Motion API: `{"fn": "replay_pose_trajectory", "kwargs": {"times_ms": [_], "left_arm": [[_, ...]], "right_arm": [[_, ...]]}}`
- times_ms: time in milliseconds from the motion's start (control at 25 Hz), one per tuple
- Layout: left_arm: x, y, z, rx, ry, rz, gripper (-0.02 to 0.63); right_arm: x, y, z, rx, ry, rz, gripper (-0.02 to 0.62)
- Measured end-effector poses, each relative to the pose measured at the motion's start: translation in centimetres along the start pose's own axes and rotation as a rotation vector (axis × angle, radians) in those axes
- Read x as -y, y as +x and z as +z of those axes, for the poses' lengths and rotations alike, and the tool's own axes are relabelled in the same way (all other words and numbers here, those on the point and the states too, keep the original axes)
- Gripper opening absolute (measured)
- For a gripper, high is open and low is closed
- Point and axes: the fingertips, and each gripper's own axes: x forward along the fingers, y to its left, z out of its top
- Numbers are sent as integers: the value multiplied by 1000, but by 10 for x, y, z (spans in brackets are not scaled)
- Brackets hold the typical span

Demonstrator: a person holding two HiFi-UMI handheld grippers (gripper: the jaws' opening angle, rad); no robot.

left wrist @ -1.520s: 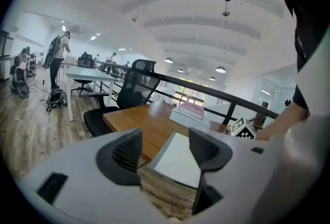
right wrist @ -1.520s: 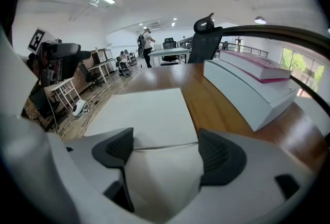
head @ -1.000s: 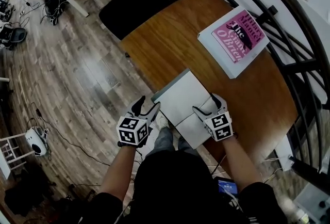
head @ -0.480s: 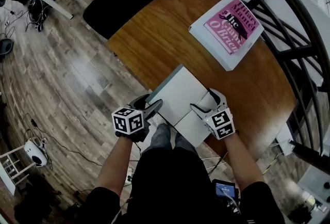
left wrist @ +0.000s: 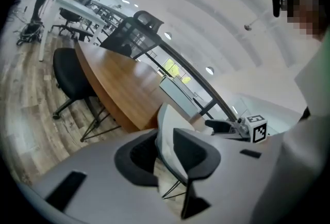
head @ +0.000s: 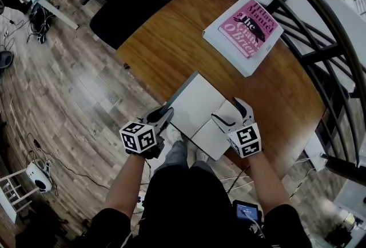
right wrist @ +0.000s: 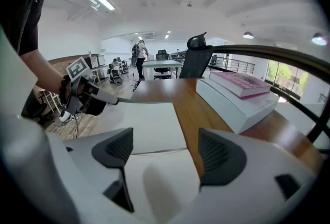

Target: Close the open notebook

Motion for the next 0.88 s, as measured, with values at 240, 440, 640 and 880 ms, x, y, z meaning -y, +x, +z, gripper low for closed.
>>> {"fn": "replay_pose_trajectory", "kwargs": {"times_ms": [240, 440, 640, 880], "left_arm": [[27, -14, 16, 51, 204, 78, 55], [60, -23, 22, 76, 330, 102, 55], [99, -31, 23, 89, 487, 134, 55], [131, -36, 11, 102, 479, 132, 57]], "right_arm": [[3, -45, 12, 103, 125, -31, 376], [2, -80, 10, 161, 180, -33, 367], [-6, -112, 4, 192, 177, -23, 362], [-15, -143, -14, 201, 122, -31, 362]]}}
